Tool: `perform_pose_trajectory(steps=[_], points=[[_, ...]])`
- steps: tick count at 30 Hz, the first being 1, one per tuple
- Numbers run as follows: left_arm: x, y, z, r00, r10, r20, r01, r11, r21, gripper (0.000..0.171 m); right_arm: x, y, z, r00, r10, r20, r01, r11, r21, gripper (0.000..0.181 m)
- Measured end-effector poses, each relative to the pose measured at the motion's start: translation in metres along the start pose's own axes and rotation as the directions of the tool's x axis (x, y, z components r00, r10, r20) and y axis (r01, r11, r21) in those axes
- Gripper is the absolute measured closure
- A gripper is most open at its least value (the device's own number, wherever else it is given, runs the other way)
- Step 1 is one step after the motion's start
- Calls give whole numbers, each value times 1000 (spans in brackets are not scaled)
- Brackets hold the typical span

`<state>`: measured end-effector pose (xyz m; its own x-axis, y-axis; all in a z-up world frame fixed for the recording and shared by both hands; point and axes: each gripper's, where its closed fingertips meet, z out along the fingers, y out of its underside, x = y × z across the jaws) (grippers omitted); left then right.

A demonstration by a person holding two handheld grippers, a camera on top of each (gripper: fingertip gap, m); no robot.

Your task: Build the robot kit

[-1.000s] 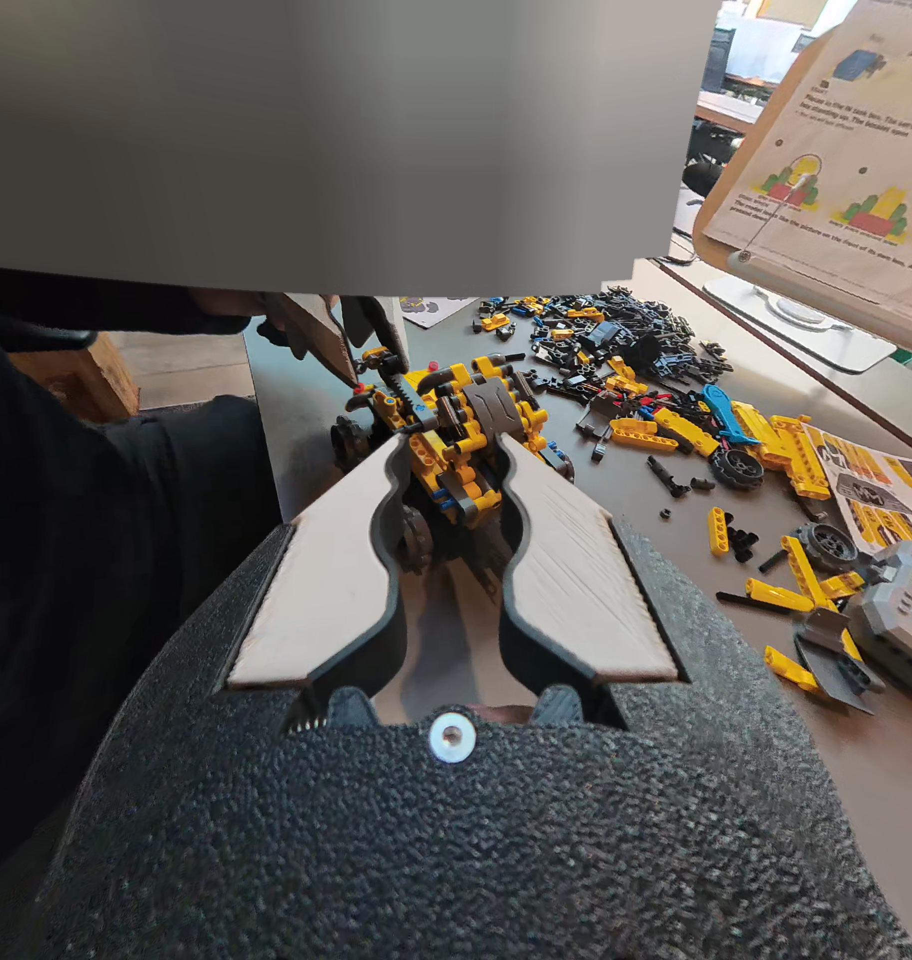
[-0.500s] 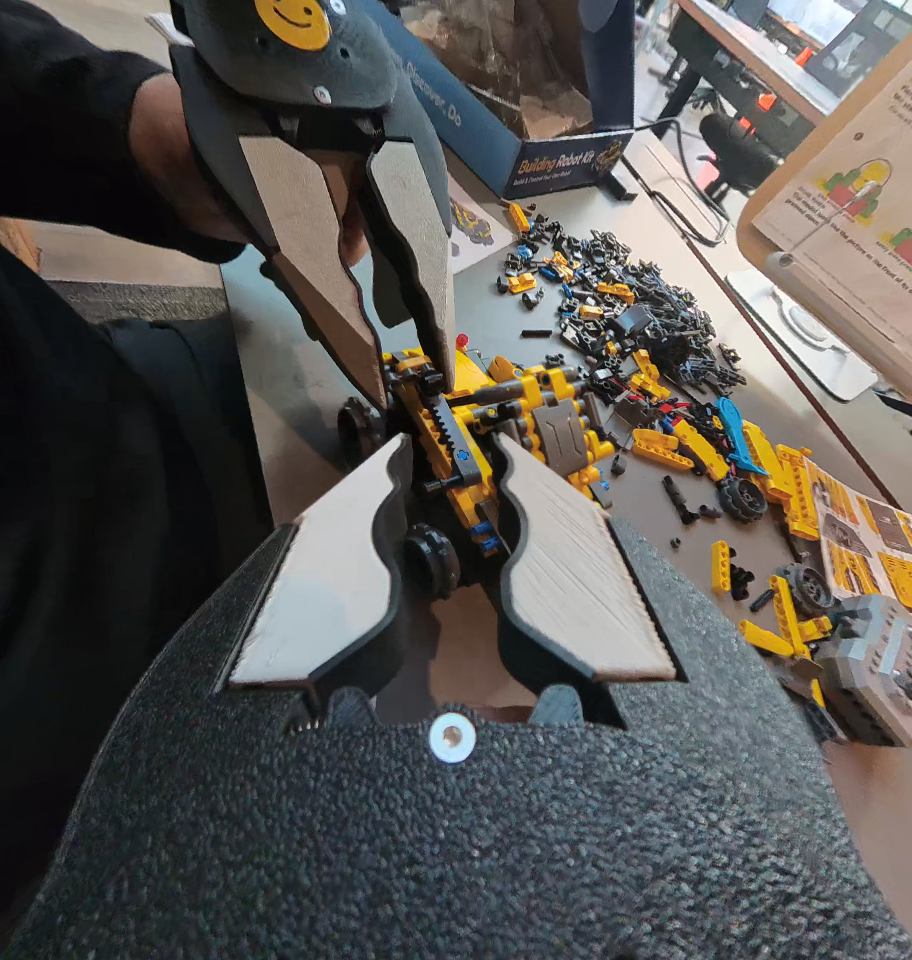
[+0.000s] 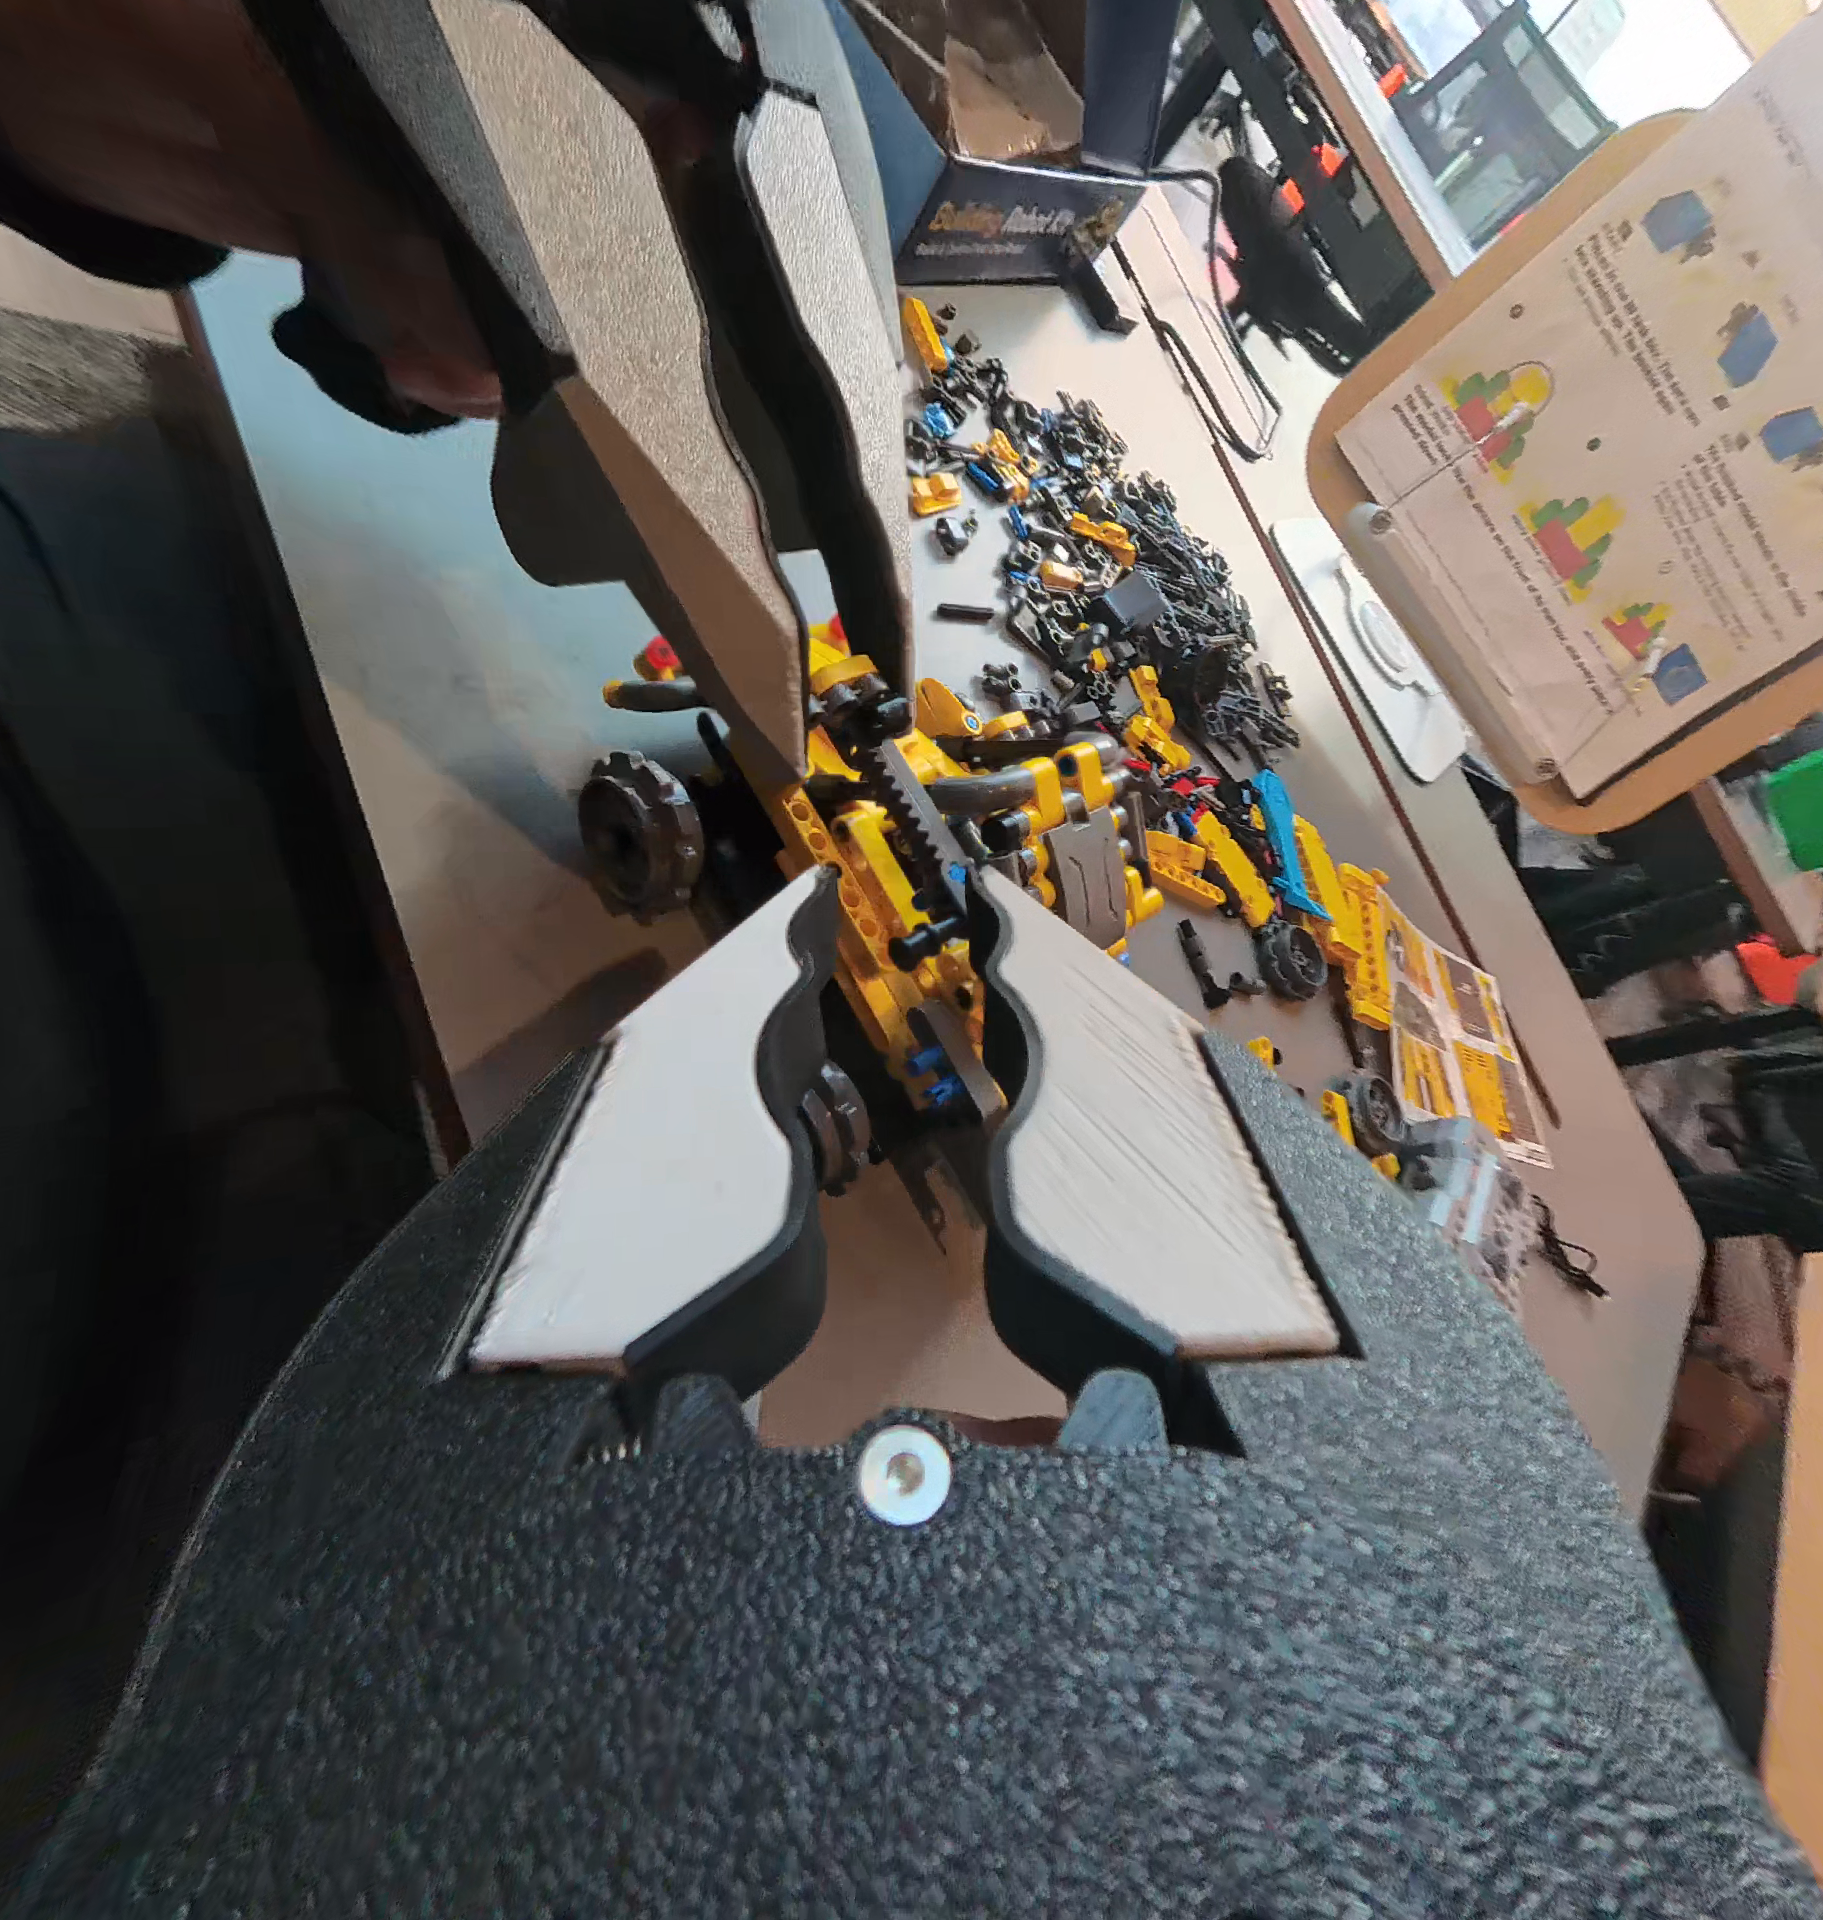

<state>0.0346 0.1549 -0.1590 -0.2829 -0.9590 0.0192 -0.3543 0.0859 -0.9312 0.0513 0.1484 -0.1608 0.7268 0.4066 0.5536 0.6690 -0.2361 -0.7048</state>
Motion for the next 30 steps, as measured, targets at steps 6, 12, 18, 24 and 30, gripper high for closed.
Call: perform_pose_trajectory(steps=[6,12,18,24,30], points=[[8,5,2,999,-29,-17,30,999,22,149,-4,8,-1,992,-101,-77,97,994,-60,159],[6,12,7,999,-29,-14,29,999,17,149,-8,12,4,987,-135,-86,129,989,-70,159],[5,16,9,998,-55,-40,55,998,3,149,-4,16,8,979,-178,-96,169,981,-91,162],[4,18,13,999,-15,-37,14,1000,-9,149,-7,13,15,969,-241,-61,235,967,-99,175],[1,14,13,999,-17,-39,18,1000,9,149,-4,13,18,948,-316,-49,308,943,-127,171]])
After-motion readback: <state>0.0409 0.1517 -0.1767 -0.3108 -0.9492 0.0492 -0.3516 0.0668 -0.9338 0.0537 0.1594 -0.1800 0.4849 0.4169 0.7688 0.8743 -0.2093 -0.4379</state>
